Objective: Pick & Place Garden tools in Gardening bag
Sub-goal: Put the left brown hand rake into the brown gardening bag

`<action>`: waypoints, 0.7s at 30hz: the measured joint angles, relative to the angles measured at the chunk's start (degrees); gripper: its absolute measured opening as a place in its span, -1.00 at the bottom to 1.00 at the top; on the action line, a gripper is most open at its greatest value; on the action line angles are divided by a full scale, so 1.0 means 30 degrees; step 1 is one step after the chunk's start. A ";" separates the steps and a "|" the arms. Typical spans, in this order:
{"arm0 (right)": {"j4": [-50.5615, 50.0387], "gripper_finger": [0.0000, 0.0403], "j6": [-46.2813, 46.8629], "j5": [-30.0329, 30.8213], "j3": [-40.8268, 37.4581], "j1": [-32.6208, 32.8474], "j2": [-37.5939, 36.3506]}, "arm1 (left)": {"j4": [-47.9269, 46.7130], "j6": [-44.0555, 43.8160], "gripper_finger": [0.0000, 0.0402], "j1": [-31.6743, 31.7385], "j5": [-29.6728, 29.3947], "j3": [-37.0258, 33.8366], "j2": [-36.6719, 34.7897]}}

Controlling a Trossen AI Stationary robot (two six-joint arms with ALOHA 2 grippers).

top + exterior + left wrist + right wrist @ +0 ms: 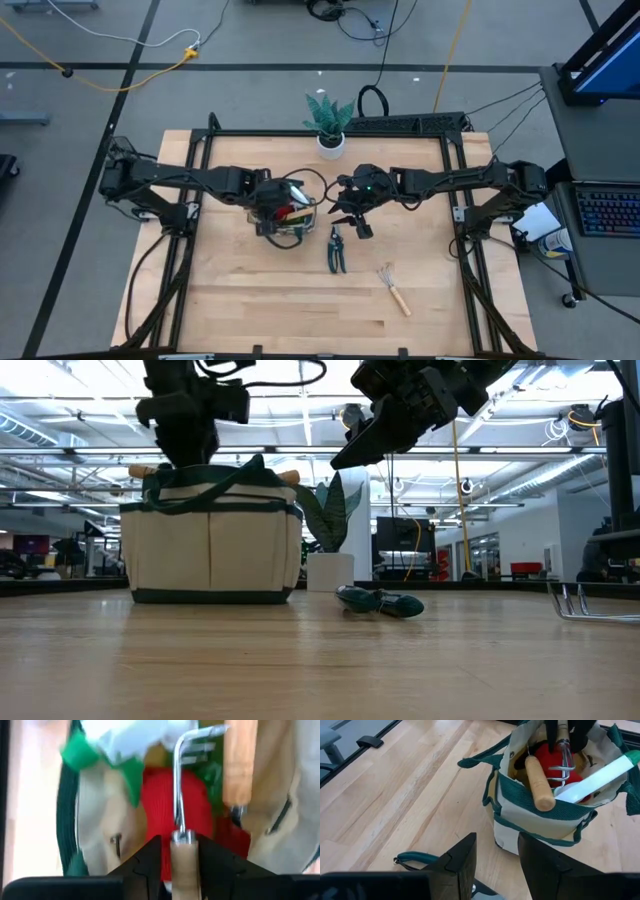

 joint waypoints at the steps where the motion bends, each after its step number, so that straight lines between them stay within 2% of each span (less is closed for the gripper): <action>1: 0.0000 -0.33 -0.0010 -0.0003 0.0000 0.0000 0.0000 | 0.0292 0.0301 -0.40 0.0000 0.0030 0.0005 -0.0037; 7: 0.0000 -0.33 -0.0036 0.0004 0.0000 0.0000 0.0000 | 0.0554 0.0557 -0.44 -0.0015 0.0105 0.0012 -0.0210; 12: 0.0000 -0.33 -0.0163 0.0004 0.0000 0.0000 0.0000 | 0.0619 0.1099 -0.70 -0.0015 0.0114 0.0012 -0.0206; 21: 0.0000 -0.33 -0.0163 0.0004 -0.0003 0.0000 0.0000 | 0.1403 0.1292 -0.70 -0.0393 0.0078 0.0012 -0.0570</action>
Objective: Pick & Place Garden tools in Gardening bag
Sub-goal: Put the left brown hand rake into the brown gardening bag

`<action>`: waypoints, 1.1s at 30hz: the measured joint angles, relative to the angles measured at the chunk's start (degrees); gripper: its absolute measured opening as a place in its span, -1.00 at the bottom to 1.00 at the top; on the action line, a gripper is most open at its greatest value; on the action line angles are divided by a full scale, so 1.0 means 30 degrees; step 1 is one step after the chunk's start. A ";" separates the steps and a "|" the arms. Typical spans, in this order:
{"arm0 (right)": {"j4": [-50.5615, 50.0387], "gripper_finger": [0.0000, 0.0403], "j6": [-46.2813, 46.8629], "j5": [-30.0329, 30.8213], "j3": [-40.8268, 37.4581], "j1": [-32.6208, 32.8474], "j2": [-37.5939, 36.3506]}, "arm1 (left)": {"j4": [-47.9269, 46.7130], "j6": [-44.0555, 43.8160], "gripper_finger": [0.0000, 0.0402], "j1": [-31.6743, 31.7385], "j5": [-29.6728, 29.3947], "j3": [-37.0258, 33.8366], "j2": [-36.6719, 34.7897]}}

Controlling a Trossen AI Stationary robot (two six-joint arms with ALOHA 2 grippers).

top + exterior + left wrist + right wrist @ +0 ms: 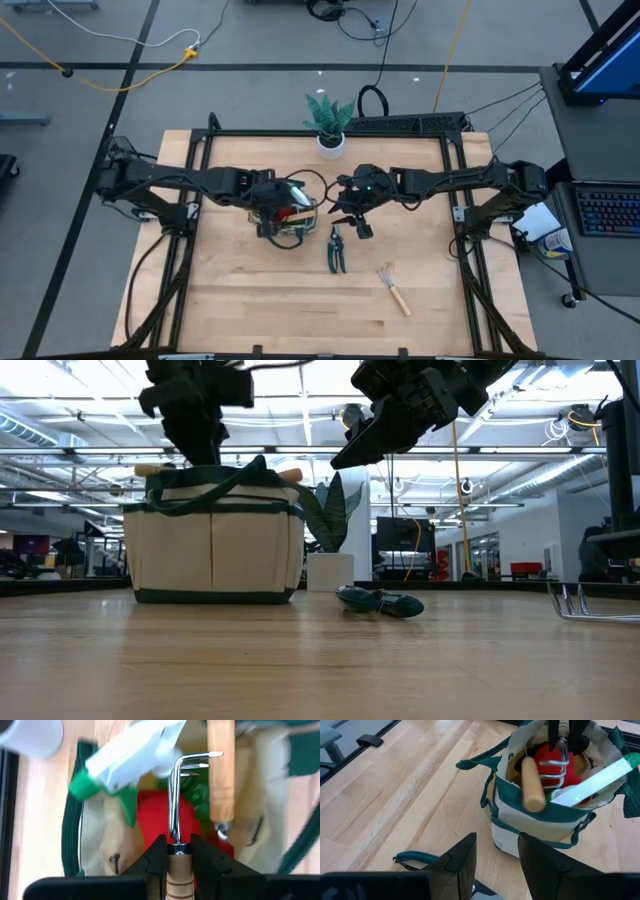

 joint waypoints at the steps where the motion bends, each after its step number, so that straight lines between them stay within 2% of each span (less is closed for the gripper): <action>1: 0.0000 -0.33 0.0002 0.0000 0.0003 0.0000 0.0000 | 0.0270 0.0091 -0.70 -0.0109 0.0000 0.0000 -0.0212; 6: 0.0000 -0.33 0.0093 0.0000 0.0003 0.0000 0.0000 | 0.1532 0.0433 -0.70 -0.0440 -0.0007 0.0015 -0.1612; 9: 0.0007 -0.33 0.0088 0.0000 0.0003 0.0000 0.0000 | 0.3551 0.1129 -0.70 -0.0489 0.0019 0.0022 -0.2355; 15: 0.0007 -0.33 0.0177 0.0000 -0.0004 0.0000 0.0000 | 0.6505 0.2795 -0.70 -0.0351 0.1624 -0.0078 -0.2714; 18: 0.0014 -0.33 0.0189 0.0000 -0.0004 0.0000 0.0000 | 0.8102 0.3119 -0.70 -0.0169 0.1647 -0.1225 -0.2537; 27: 0.0015 -0.33 0.0156 0.0000 -0.0004 0.0000 0.0000 | 1.3574 0.3032 -0.70 0.0935 0.2097 -0.6561 -0.3204; 33: 0.0015 -0.33 0.0153 0.0002 -0.0004 0.0000 0.0000 | 1.4639 0.3412 -0.70 0.1570 0.2179 -0.8340 -0.4690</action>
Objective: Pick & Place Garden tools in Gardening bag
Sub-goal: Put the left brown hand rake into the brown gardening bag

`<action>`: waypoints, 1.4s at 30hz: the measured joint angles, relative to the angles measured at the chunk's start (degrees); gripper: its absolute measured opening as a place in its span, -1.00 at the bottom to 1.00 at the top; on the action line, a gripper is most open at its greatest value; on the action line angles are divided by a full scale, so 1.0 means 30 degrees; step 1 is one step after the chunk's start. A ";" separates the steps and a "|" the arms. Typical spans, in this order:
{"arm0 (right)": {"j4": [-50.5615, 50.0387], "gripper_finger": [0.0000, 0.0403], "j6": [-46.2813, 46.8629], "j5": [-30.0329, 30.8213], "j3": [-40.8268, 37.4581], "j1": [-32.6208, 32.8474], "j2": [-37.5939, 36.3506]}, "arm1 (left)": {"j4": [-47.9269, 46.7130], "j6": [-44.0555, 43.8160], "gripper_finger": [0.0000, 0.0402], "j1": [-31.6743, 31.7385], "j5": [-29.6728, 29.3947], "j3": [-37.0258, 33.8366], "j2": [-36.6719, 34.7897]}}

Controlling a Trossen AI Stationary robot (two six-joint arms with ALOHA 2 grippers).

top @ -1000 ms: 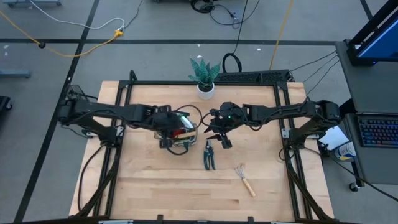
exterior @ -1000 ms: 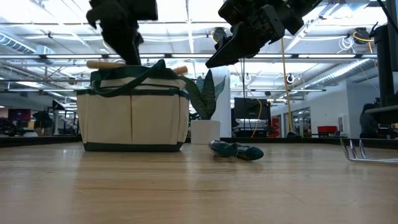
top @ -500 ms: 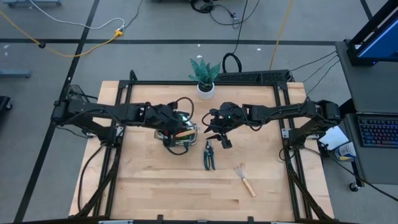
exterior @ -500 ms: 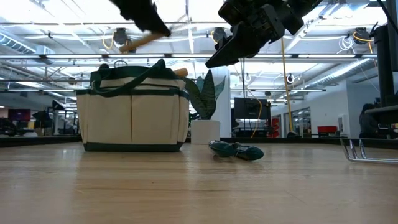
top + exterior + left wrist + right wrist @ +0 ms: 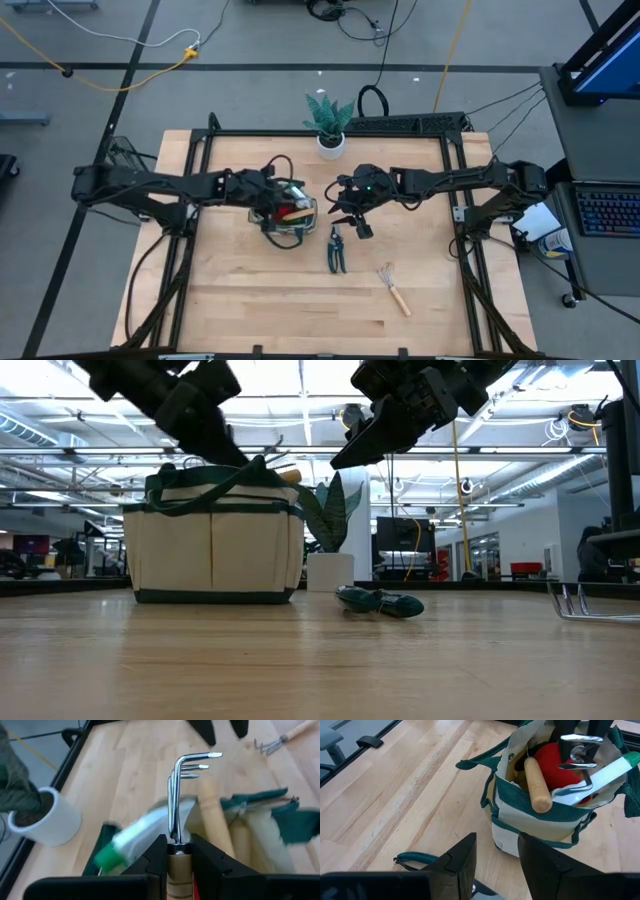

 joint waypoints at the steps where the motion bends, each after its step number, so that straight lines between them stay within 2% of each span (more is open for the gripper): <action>1: 0.0007 -0.33 0.0000 0.0002 0.0000 0.0000 0.0000 | 0.0039 0.0053 -0.70 0.0090 0.0007 -0.0220 -0.0206; 6: 0.0104 -0.33 -0.0066 0.0005 0.0000 0.0000 0.0000 | 0.0099 0.0283 -0.70 0.0460 0.0029 -0.1198 -0.1115; 13: 0.0866 -0.33 -0.0073 0.0005 0.0000 0.0000 0.0000 | 0.0341 0.0146 -0.70 0.0575 0.0472 -0.2912 -0.1175; 22: 0.2220 -0.33 -0.0159 0.0007 0.0000 0.0000 0.0000 | -0.0300 -0.0795 -0.69 0.0692 0.0494 -0.3047 -0.1146; 28: 0.2157 -0.33 -0.0271 0.0005 0.0000 0.0000 0.0000 | -0.1740 -0.2702 -0.43 0.1231 0.1257 -0.3097 -0.1090; 32: 0.2149 -0.33 -0.0370 0.0005 0.0000 0.0000 0.0000 | -0.2085 -0.2832 -0.31 0.1344 0.1333 -0.3091 -0.1110; 37: 0.2149 -0.33 -0.0561 0.0004 0.0000 0.0000 0.0000 | -0.2224 -0.2660 -0.25 0.1344 0.1323 -0.2831 -0.1095; 42: 0.2142 -0.33 -0.0535 0.0005 0.0000 0.0000 0.0000 | -0.2973 -0.2293 -0.24 0.1229 0.1318 -0.1544 -0.1095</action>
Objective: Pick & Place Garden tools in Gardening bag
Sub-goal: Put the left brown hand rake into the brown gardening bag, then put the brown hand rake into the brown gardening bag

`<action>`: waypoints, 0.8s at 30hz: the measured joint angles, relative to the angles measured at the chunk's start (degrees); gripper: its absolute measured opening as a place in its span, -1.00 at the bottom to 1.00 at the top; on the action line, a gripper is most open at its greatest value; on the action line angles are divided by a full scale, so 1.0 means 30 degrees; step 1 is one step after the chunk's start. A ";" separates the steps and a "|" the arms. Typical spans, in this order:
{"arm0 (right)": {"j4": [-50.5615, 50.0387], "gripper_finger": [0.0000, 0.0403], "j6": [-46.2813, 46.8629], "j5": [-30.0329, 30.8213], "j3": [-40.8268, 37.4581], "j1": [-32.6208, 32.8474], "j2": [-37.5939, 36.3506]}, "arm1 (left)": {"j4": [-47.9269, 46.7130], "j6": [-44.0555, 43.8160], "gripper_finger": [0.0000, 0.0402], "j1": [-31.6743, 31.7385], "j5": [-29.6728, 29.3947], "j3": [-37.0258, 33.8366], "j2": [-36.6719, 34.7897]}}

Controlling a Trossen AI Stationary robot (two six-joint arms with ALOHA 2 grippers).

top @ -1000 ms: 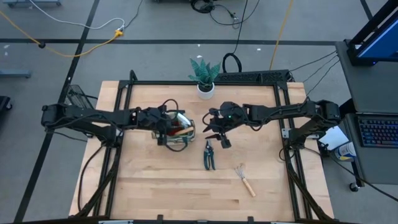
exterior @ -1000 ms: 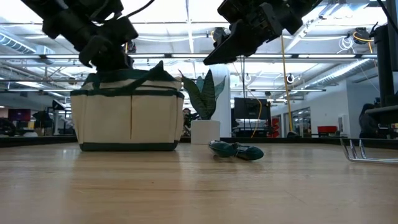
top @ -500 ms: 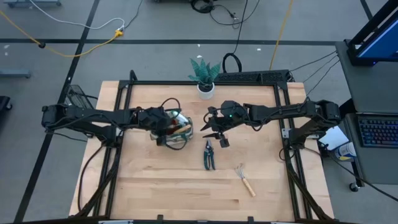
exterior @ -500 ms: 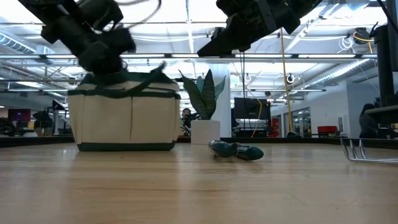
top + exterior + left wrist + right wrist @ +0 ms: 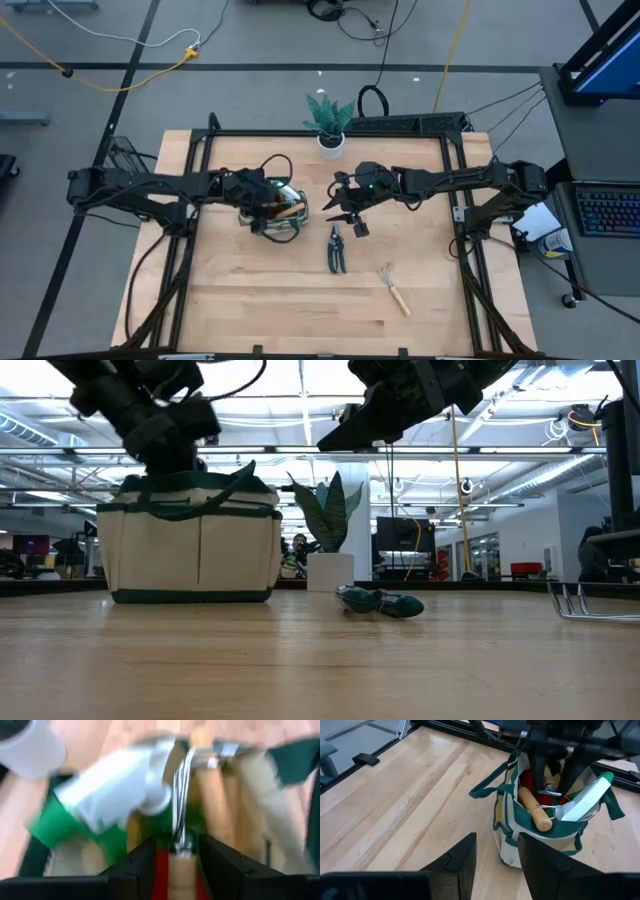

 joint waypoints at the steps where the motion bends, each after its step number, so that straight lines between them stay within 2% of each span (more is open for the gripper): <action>1: 0.0000 -0.33 0.0006 0.0000 0.0000 0.0000 0.0000 | -0.0308 0.0112 -0.24 -0.0048 -0.0007 0.0345 0.0000; 5: 0.0000 -0.30 0.0603 -0.0007 0.0000 0.0000 0.0000 | -0.2200 0.0424 -0.24 -0.0257 -0.0237 0.1517 0.0000; 10: -0.0387 -0.17 0.1562 -0.0004 0.0000 0.0075 0.0000 | -0.3603 0.0365 -0.23 -0.0591 -0.1075 0.2782 0.0000; 17: -0.1668 0.04 0.2301 0.0000 0.0000 0.1056 0.0000 | -0.3536 0.0303 -0.23 -0.1289 -0.1537 0.4441 -0.0015; 21: -0.2867 0.06 0.3305 0.0169 0.0000 0.1830 0.0007 | -0.3014 0.1015 -0.23 -0.2000 -0.1493 0.4697 -0.0022; 24: -0.4662 0.06 0.5108 0.1256 0.0000 0.2458 0.0007 | -0.2868 0.1220 -0.23 -0.2454 -0.1493 0.4697 -0.0022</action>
